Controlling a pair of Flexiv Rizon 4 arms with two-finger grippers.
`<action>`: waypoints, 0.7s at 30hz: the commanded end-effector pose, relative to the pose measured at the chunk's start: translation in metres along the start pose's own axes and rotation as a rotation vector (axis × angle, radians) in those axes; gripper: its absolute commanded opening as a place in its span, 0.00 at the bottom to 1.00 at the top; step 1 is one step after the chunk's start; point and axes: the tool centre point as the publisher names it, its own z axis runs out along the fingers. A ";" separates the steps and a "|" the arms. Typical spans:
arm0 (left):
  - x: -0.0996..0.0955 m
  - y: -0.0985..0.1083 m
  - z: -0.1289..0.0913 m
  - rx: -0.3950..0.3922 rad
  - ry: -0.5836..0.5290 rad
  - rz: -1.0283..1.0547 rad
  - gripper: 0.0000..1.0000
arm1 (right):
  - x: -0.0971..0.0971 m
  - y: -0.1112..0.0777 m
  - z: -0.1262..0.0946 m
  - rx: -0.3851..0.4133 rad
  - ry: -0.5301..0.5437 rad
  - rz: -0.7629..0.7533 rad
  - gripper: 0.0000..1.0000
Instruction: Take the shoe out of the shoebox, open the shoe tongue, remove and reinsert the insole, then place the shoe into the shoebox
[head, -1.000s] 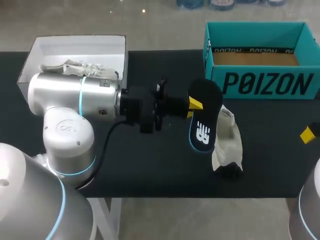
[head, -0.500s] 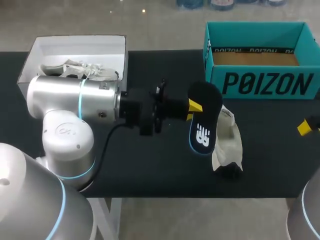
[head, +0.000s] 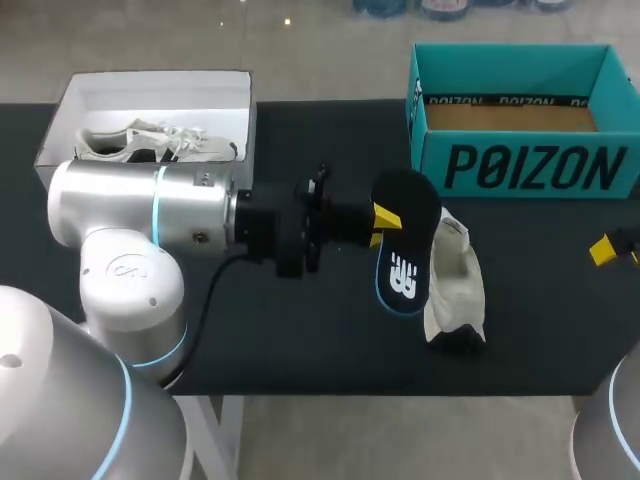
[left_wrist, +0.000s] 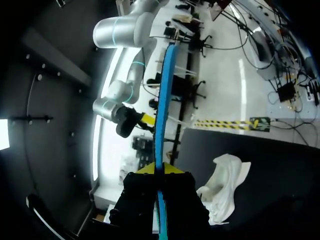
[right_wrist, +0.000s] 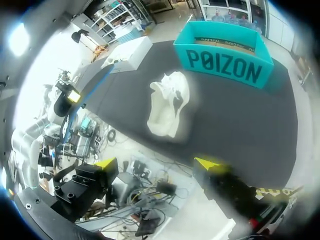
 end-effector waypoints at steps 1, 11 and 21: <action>0.002 -0.002 0.000 -0.007 -0.004 0.002 0.00 | 0.001 0.006 0.001 0.020 -0.014 0.026 1.00; 0.003 -0.001 -0.002 0.010 0.003 -0.003 0.00 | 0.001 0.006 0.001 0.020 -0.014 0.026 1.00; 0.021 -0.018 0.005 0.038 0.056 -0.170 0.00 | 0.001 0.006 0.001 0.020 -0.014 0.026 1.00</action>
